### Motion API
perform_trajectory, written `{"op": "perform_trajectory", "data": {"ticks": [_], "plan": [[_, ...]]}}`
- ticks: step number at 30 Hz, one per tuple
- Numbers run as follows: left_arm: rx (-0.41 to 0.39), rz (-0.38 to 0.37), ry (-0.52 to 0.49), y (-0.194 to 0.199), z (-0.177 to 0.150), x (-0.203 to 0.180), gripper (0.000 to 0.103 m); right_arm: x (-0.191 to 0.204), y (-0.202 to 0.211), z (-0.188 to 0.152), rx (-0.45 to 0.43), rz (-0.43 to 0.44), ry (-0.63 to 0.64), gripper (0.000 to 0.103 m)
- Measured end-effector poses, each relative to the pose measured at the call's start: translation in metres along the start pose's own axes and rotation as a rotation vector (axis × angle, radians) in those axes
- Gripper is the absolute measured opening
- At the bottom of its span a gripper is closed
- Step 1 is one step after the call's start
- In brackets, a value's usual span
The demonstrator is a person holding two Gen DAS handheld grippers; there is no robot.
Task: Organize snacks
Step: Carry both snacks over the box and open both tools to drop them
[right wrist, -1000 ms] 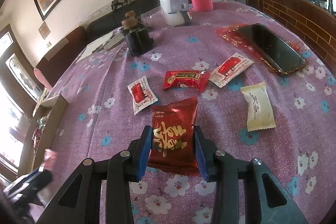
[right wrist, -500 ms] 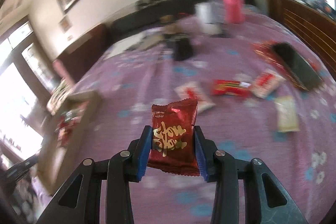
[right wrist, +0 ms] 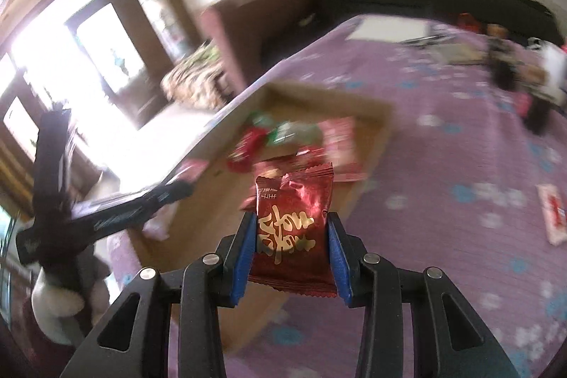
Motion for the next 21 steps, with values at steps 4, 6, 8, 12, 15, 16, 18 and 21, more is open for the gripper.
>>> {"op": "perform_trajectory", "data": {"ticks": [4,6,8,12,15,16,18,21], "plan": [[0.037,0.007,-0.001,-0.017,0.007,0.002,0.03,0.017,-0.03,0.001,0.058,0.021,0.017,0.039],[0.048,0.009,0.0,-0.023,0.008,0.004,0.03,0.022,-0.042,0.002,0.08,0.023,0.023,0.039],[0.056,0.011,0.006,-0.026,0.008,0.006,0.03,0.024,-0.054,0.004,0.1,0.022,0.026,0.039],[0.067,0.005,0.012,-0.031,0.01,0.01,0.03,0.029,-0.066,0.007,0.12,0.019,0.029,0.039],[0.062,0.01,0.004,-0.031,0.013,0.008,0.031,0.031,-0.069,0.011,0.117,0.007,0.039,0.039],[0.065,0.009,0.006,-0.031,0.014,0.008,0.032,0.032,-0.071,0.012,0.117,0.003,0.04,0.039],[0.073,-0.005,0.017,-0.029,0.015,0.008,0.034,0.033,-0.072,0.014,0.116,-0.001,0.045,0.041],[0.064,0.001,0.016,-0.022,0.013,0.007,0.034,0.035,-0.073,0.015,0.11,-0.006,0.054,0.042]]}}
Point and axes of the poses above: each gripper's, at about its wrist camera, not at the fingertips, and y roughly against the way its jaws point, x to its left, z to its top, the point moved 4 cm from there along -y, roughly the way its jaws point, and after that the axes turned 7 degrees about x, right-handed, at the moved point
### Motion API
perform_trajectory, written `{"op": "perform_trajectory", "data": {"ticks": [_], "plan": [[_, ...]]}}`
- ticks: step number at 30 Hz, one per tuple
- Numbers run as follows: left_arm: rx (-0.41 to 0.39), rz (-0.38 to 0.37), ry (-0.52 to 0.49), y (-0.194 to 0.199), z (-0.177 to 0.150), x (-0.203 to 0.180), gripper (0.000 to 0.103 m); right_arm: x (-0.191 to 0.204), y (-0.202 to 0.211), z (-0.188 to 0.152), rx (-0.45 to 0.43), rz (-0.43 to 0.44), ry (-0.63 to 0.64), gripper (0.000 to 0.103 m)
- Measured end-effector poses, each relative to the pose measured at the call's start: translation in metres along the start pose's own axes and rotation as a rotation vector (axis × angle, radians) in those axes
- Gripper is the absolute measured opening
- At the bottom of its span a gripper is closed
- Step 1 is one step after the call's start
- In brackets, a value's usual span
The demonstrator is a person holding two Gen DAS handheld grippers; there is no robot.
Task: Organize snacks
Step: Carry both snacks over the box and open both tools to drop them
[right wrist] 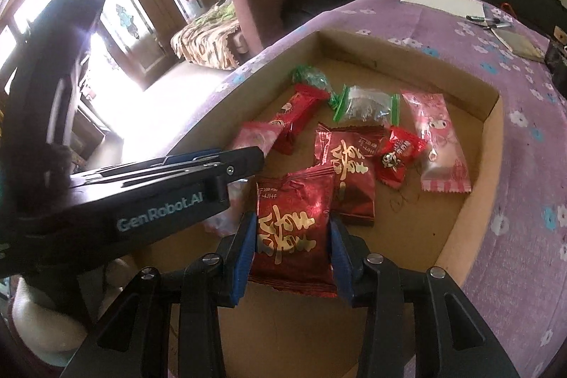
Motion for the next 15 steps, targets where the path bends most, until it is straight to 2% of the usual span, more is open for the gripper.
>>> {"op": "perform_trajectory", "data": {"ticks": [5,12,14,15], "plan": [[-0.035,-0.007,0.0,0.02,-0.004,0.0,0.034,0.0,0.013,-0.002,-0.027,0.012,-0.007,0.044],[-0.106,-0.075,0.005,0.059,-0.022,-0.009,0.034,0.002,0.043,-0.014,-0.081,0.002,-0.003,0.044],[-0.114,-0.09,0.002,0.064,-0.028,-0.016,0.042,0.0,0.051,-0.019,-0.095,0.006,-0.009,0.044],[-0.122,-0.095,0.0,0.069,-0.032,-0.02,0.051,-0.001,0.054,-0.022,-0.101,0.006,-0.013,0.044]]}}
Point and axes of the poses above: each gripper's, at about its wrist camera, not at the fingertips, and y roughly against the way its jaws point, x to its left, z to its top, the point moved 4 cm from there along -y, roughly the way its jaws point, and after that the axes turned 7 degrees about x, right-handed, at the moved point
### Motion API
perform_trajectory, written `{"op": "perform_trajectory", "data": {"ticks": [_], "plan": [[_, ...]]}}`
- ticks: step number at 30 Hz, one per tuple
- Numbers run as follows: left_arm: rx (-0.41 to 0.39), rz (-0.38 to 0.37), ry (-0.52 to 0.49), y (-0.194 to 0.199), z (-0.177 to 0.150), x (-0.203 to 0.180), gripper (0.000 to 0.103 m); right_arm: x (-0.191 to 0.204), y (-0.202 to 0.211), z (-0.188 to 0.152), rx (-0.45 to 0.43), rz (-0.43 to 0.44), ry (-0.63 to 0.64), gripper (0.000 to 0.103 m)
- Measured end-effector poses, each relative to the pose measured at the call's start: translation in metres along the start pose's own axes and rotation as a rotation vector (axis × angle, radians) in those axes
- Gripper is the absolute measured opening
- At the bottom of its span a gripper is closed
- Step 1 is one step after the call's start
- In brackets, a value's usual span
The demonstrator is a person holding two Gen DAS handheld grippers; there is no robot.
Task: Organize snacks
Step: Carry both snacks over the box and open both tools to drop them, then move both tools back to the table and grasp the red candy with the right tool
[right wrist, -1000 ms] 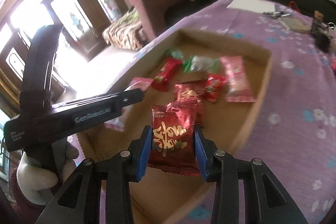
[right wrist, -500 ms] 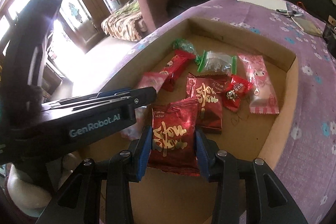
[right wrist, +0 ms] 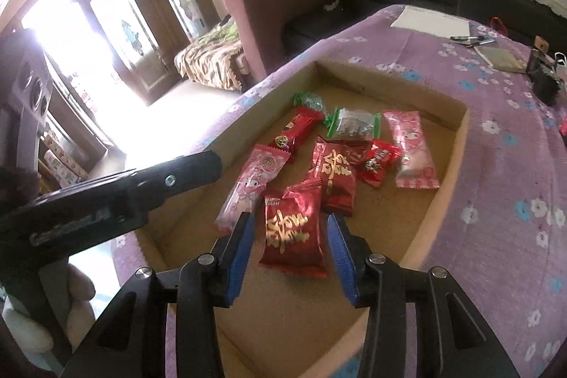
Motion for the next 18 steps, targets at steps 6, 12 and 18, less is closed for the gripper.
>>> {"op": "perform_trajectory", "data": {"ticks": [6,12,18], "plan": [[-0.001,-0.059,-0.058,0.01,-0.023,-0.042,0.054,-0.026,0.034,-0.021,-0.053,-0.017,-0.042,0.045],[0.05,-0.099,-0.122,-0.001,-0.048,-0.097,0.073,-0.096,0.071,-0.051,-0.095,-0.097,-0.155,0.05],[0.152,-0.212,-0.188,-0.021,-0.078,-0.143,0.073,-0.196,0.111,-0.083,-0.132,-0.21,-0.344,0.051]]}}
Point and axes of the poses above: each gripper's, at about its wrist camera, not at the fingertips, and y roughly against the way its jaws point, x to its left, z to its top, the point moved 4 cm from there along -y, roughly the way its jaws point, and after that the axes turned 7 degrees about x, right-handed, at the moved point
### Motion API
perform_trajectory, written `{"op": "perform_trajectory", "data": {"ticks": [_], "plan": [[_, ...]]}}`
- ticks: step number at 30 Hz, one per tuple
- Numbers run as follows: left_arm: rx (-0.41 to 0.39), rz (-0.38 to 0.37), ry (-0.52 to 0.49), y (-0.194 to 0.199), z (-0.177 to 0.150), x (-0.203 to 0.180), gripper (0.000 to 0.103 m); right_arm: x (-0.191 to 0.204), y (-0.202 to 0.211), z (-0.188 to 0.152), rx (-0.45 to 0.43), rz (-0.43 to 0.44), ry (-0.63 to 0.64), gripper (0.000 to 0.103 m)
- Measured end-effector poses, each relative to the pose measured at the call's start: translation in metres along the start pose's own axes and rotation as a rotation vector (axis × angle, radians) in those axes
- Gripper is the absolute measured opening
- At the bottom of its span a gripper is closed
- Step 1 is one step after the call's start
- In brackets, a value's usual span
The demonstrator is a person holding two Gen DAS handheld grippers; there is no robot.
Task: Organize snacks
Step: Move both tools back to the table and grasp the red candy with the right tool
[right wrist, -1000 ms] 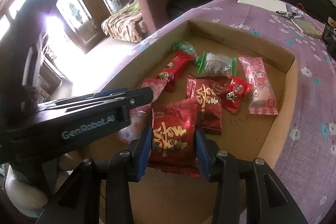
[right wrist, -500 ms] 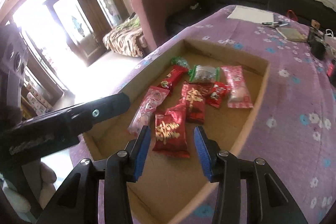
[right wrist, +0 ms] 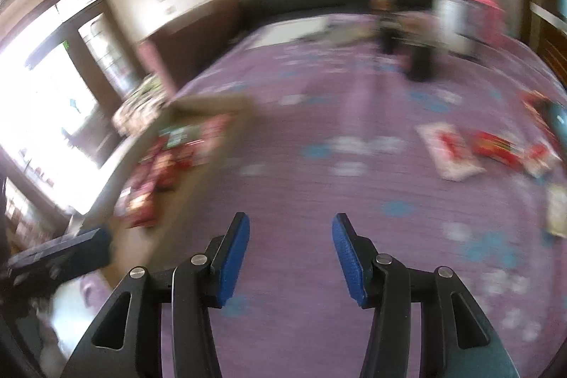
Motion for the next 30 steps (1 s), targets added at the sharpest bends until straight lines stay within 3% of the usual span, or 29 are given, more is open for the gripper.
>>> {"op": "perform_trajectory", "data": {"ticks": [5,8,16,24,25,27,30], "plan": [[0.041,0.01,-0.032,-0.019,-0.01,-0.013,0.073,-0.089,0.018,0.015,-0.066,-0.15,-0.139,0.051],[0.065,0.014,-0.023,-0.027,-0.014,-0.012,0.073,-0.108,0.013,0.027,-0.065,-0.174,-0.157,0.053],[0.051,0.028,-0.021,-0.019,-0.021,-0.008,0.073,-0.092,-0.032,0.069,-0.021,-0.174,-0.09,0.053],[0.042,0.041,-0.037,-0.012,-0.029,-0.006,0.073,-0.087,-0.085,0.08,0.084,-0.33,-0.005,0.046],[0.042,0.041,-0.034,-0.013,-0.029,-0.004,0.073,-0.085,-0.083,0.076,0.091,-0.32,-0.02,0.038],[0.045,0.035,-0.026,-0.015,-0.028,-0.003,0.073,-0.079,-0.076,0.068,0.115,-0.246,-0.066,0.032],[0.054,0.021,-0.029,-0.02,-0.027,-0.005,0.073,-0.053,-0.067,0.044,0.189,-0.047,-0.09,0.033]]}}
Point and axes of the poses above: each gripper's, at about its wrist camera, not at the fingertips, and y roughly against the way its jaws point, x to its left, z to its top, the point moved 4 cm from there along -y, roughly the way its jaws point, and after that the axes turned 7 degrees about x, right-handed, at the moved point
